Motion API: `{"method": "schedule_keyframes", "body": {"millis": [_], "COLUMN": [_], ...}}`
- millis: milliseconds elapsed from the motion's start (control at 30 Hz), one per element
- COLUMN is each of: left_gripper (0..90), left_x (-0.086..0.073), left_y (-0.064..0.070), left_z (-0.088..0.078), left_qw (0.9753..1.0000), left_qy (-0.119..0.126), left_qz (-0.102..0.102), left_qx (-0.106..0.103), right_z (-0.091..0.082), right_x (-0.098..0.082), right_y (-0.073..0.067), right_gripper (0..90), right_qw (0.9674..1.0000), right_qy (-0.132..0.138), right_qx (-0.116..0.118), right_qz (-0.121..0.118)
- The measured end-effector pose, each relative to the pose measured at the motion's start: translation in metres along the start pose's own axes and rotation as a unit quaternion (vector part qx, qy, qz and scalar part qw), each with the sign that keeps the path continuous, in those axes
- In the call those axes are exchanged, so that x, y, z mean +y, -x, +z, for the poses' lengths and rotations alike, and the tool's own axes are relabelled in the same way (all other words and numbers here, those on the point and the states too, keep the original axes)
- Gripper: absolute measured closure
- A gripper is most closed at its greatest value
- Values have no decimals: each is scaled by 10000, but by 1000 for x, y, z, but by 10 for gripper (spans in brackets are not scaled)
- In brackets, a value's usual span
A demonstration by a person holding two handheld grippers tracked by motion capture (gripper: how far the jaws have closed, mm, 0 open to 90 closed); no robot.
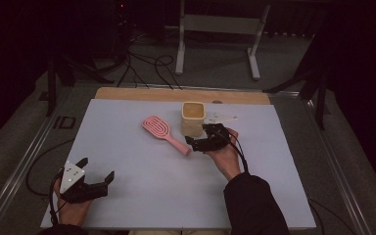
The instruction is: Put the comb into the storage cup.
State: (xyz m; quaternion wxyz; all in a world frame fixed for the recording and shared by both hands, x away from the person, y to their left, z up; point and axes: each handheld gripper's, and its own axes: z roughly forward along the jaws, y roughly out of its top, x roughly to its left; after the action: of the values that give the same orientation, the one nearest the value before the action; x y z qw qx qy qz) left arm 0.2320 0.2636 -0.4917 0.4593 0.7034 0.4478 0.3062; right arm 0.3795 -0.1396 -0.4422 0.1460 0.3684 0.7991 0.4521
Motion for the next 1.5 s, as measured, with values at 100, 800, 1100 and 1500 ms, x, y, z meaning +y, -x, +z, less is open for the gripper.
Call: {"method": "schedule_keyframes", "body": {"millis": [100,800,1100,1500], "left_gripper": [3,3,3,3], "left_x": [0,0,-1,-1], "left_y": [0,2,1,2], "left_z": [0,3,2,2], "left_qw": [10000,9999,10000,9999], "left_qy": [-7,-47,-24,-47], "left_qz": [1,81,65,85], "left_qx": [-8,-49,-39,-34], "right_z": [6,46,61,68], "right_x": [1,-14,-22,-32], "right_y": [3,9,4,-16], "right_gripper": [213,866,900,900], "right_qw": [10000,9971,9924,9841], "right_qy": [-3,-676,-1079,-1525], "right_qx": [-21,-228,-283,-148], "right_qz": [37,-271,-529,-896]}}
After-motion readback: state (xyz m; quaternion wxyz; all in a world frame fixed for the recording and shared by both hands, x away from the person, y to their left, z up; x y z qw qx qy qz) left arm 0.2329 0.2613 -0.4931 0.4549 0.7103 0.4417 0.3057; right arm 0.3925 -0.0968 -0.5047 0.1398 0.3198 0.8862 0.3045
